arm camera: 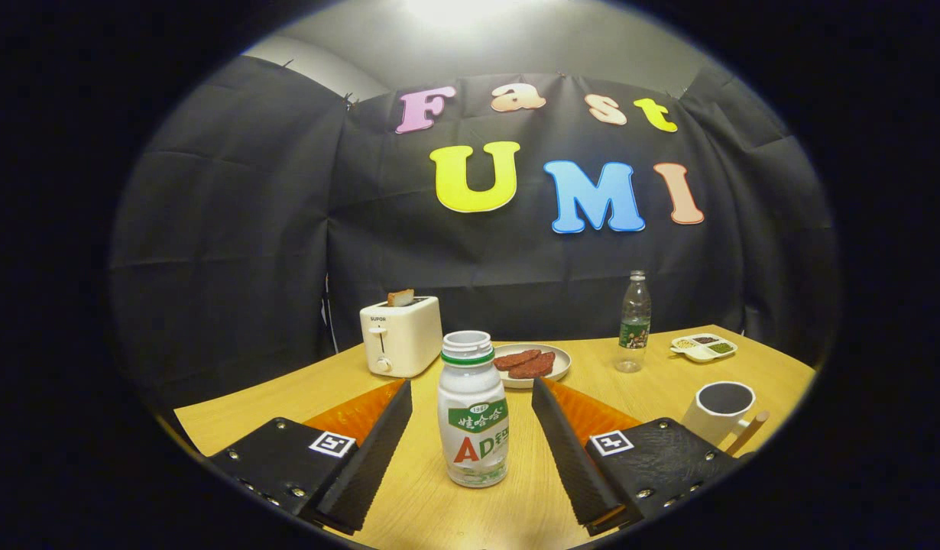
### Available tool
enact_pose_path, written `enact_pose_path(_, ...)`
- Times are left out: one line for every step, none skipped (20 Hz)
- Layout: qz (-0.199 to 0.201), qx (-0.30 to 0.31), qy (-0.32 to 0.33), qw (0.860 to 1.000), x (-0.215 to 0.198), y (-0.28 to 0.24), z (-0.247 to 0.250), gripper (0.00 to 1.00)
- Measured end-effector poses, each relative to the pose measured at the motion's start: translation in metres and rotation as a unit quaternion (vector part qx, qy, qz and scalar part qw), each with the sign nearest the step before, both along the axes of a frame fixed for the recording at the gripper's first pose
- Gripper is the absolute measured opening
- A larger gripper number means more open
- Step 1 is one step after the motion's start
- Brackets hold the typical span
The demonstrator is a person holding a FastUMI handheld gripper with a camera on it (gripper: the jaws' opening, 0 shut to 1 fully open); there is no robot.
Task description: Take the bottle from table, then pour the juice into the cup, finally place the bottle on the coaster
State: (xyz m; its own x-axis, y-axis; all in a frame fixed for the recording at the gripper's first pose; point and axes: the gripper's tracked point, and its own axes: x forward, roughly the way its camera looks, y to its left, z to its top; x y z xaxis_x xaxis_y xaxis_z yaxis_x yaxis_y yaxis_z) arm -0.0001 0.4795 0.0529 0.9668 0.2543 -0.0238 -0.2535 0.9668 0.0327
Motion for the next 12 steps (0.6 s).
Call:
enact_pose_path(-0.005, -0.001, 0.005, 1.0, 0.005, 0.002, -0.006, 0.96)
enact_pose_path(-0.012, -0.003, 0.009, 1.0, 0.012, 0.003, -0.012, 0.95)
enact_pose_path(-0.016, -0.005, 0.012, 1.0, 0.016, 0.004, -0.017, 0.96)
enact_pose_path(-0.023, -0.006, 0.013, 1.0, 0.021, 0.005, -0.021, 0.96)
enact_pose_path(-0.026, -0.007, 0.014, 1.0, 0.026, 0.006, -0.025, 0.95)
enact_pose_path(-0.029, -0.006, 0.016, 0.999, 0.03, 0.008, -0.028, 0.94)
enact_pose_path(-0.03, -0.005, 0.018, 0.999, 0.035, 0.01, -0.032, 0.94)
enact_pose_path(-0.031, -0.005, 0.021, 0.999, 0.039, 0.012, -0.035, 0.94)
enact_pose_path(-0.035, -0.009, 0.027, 0.999, 0.041, 0.012, -0.04, 0.93)
enact_pose_path(-0.038, -0.012, 0.031, 0.999, 0.045, 0.012, -0.043, 0.79)
enact_pose_path(-0.041, -0.009, 0.029, 0.999, 0.049, 0.013, -0.045, 0.78)
enact_pose_path(-0.046, -0.004, 0.028, 0.999, 0.05, 0.012, -0.044, 0.76)
